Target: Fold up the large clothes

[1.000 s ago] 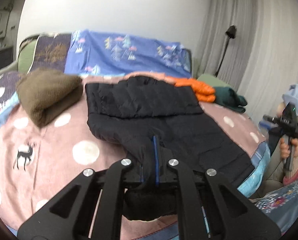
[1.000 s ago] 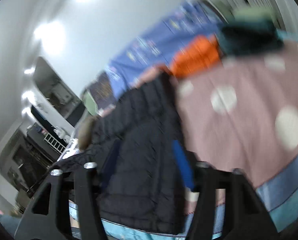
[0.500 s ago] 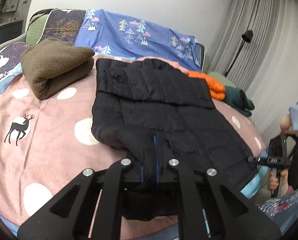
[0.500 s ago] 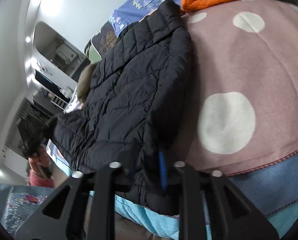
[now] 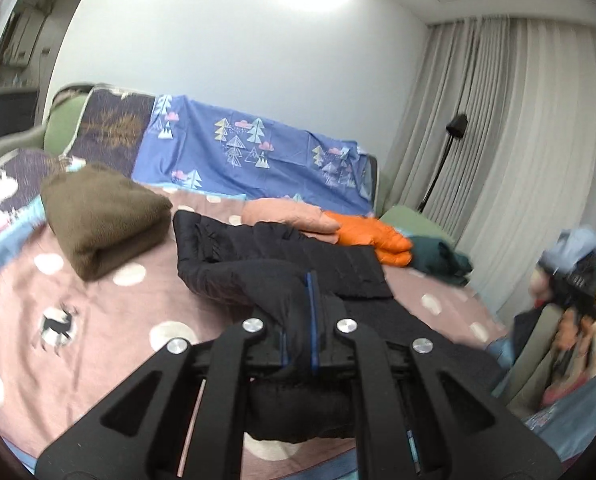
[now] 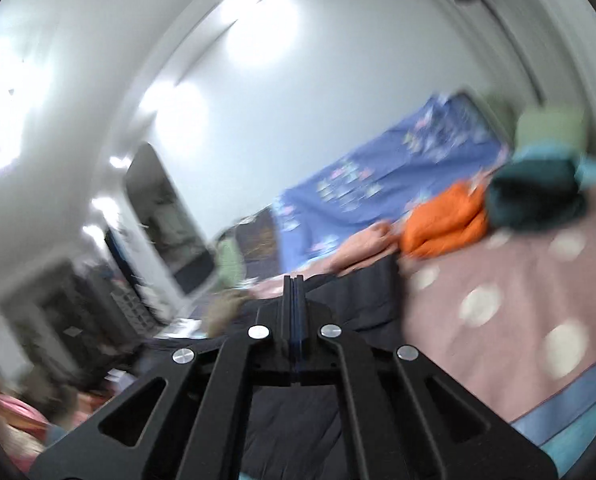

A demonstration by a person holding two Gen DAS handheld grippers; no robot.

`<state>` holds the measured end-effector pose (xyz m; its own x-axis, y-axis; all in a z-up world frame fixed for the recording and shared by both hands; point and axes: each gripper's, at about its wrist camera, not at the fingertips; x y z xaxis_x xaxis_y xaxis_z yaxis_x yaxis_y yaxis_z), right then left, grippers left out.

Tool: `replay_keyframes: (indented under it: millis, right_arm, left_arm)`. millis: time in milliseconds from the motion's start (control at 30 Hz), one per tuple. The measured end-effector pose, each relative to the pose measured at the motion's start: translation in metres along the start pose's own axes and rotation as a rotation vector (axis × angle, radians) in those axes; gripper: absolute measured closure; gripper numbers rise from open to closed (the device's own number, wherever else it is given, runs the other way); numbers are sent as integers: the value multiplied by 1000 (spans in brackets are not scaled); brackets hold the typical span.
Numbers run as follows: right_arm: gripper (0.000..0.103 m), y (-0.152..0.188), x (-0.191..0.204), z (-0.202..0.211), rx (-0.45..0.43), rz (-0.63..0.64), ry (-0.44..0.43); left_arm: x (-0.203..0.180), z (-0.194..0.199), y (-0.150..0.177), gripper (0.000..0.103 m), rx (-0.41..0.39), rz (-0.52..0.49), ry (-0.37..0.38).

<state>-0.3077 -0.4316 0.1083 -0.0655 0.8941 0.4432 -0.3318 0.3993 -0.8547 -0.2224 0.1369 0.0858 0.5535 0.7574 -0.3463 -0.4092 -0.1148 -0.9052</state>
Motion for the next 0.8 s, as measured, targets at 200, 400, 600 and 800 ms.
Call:
replay_keyframes:
  millis: [200,400,600,800]
  right_arm:
    - [54,75,-57,-98,393,-135,128]
    - [51,173,-72,-148,696,-241,26]
    - [73,193,-23,-126,764,-74,-174]
    - [100,120,-27,-104,534,-254,-213]
  left_arm:
    - [23,-37,25,97,120,41,-71]
    - [44,-42,34,97,159,94,-80]
    - [48,-40,42,97,164,110,-79]
    - [51,-26,33,97,92,187,-20]
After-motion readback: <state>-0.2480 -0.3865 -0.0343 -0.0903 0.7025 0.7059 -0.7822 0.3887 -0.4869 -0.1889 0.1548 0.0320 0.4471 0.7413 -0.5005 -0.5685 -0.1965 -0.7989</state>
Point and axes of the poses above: each gripper's, at about its wrist camera, not at the fingertips, and z roughly against the way its jaws point, x to its left, y to its underside, and after that the axes turned 15 degrees about y, right-handed
